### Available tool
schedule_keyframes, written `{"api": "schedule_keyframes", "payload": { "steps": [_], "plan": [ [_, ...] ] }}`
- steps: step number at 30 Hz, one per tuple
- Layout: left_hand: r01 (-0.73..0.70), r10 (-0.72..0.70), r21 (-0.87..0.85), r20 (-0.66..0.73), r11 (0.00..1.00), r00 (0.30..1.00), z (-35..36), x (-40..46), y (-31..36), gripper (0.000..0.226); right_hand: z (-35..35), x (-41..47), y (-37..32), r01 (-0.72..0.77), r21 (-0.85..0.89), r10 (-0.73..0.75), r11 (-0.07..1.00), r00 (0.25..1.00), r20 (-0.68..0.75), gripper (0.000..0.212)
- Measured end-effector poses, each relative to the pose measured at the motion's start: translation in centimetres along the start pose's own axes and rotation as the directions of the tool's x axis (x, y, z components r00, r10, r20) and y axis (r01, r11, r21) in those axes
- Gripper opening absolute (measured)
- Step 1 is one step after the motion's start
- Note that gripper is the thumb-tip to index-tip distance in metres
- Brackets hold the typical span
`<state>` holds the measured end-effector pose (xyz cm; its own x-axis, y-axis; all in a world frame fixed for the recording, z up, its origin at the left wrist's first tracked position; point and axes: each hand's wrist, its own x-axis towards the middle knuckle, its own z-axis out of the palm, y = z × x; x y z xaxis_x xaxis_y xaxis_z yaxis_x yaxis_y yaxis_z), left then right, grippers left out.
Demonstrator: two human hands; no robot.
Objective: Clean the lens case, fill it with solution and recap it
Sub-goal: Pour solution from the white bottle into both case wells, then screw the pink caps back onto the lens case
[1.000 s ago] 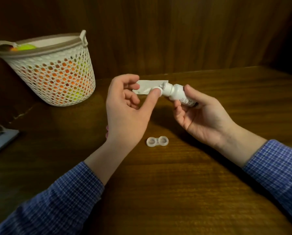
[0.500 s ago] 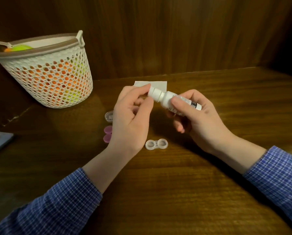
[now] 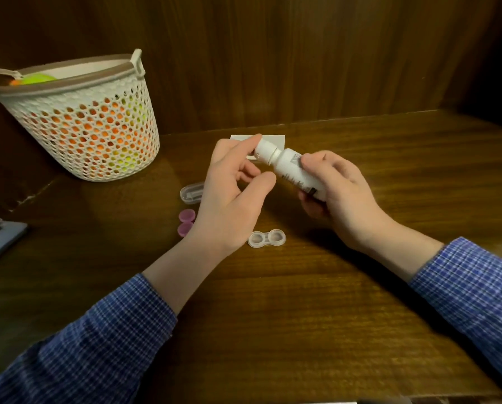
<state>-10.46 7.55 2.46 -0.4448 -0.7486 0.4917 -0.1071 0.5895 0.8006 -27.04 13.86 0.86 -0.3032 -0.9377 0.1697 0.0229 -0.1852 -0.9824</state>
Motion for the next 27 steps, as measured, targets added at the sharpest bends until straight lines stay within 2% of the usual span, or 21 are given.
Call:
{"api": "schedule_keyframes", "payload": {
  "steps": [2,4,6,7,9,11,13,16,18,21,24,26,27],
  "plan": [
    [0.011,-0.012,0.051,0.019,0.999,1.0,0.0,0.7,0.3,0.057,-0.4,0.6,-0.4,0.003,-0.038,-0.002,0.999,0.999,0.042,0.024],
    [-0.012,0.003,0.139,0.065,0.99,0.998,0.3,2.2,0.8,0.053,-1.3,1.4,-0.7,0.052,-0.076,-0.039,0.996,0.986,0.16,0.027],
    [-0.108,0.069,0.335,0.126,0.936,0.99,1.0,4.5,1.4,0.051,-2.7,2.3,-0.7,0.071,-0.124,-0.039,0.99,0.969,0.242,0.029],
    [-0.168,0.103,0.431,0.171,0.887,0.98,1.5,5.8,1.9,0.051,-3.6,2.9,-0.6,0.074,-0.195,-0.03,0.978,0.975,0.222,0.031],
    [-0.251,0.11,0.508,0.29,0.824,0.951,3.2,7.9,2.7,0.052,-5.7,4.0,-0.3,0.068,-0.432,-0.04,0.899,0.996,0.074,0.034],
    [-0.279,0.055,0.499,0.417,0.82,0.907,5.3,9.3,3.2,0.058,-8.1,5.0,0.1,0.024,-0.643,-0.098,0.765,0.992,-0.079,0.038],
    [-0.271,-0.008,0.504,0.484,0.82,0.875,7.1,10.1,3.6,0.066,-10.5,5.8,0.6,-0.058,-0.737,-0.168,0.673,0.959,-0.229,0.048],
    [-0.243,-0.012,0.498,0.455,0.832,0.891,8.3,10.7,4.0,0.064,-13.6,6.4,1.1,-0.214,-0.733,-0.216,0.646,0.869,-0.445,0.053],
    [-0.235,0.009,0.483,0.424,0.843,0.905,8.3,10.8,3.8,0.056,-14.8,6.5,1.3,-0.284,-0.703,-0.207,0.652,0.826,-0.525,0.052],
    [-0.207,0.005,0.486,0.384,0.849,0.923,7.4,10.7,3.2,0.049,-15.3,6.5,1.3,-0.328,-0.664,-0.162,0.672,0.81,-0.564,0.054],
    [-0.177,-0.015,0.5,0.357,0.848,0.934,5.8,10.1,2.5,0.046,-15.0,6.3,1.0,-0.398,-0.635,-0.054,0.662,0.819,-0.571,0.066],
    [-0.148,-0.028,0.51,0.322,0.847,0.946,4.2,9.5,2.1,0.044,-14.6,6.1,0.0,-0.473,-0.632,0.001,0.614,0.801,-0.599,0.081],
    [-0.128,-0.036,0.52,0.294,0.845,0.955,3.1,9.2,1.8,0.043,-14.3,5.9,-0.8,-0.512,-0.66,-0.01,0.549,0.786,-0.618,0.089]
  ]
}}
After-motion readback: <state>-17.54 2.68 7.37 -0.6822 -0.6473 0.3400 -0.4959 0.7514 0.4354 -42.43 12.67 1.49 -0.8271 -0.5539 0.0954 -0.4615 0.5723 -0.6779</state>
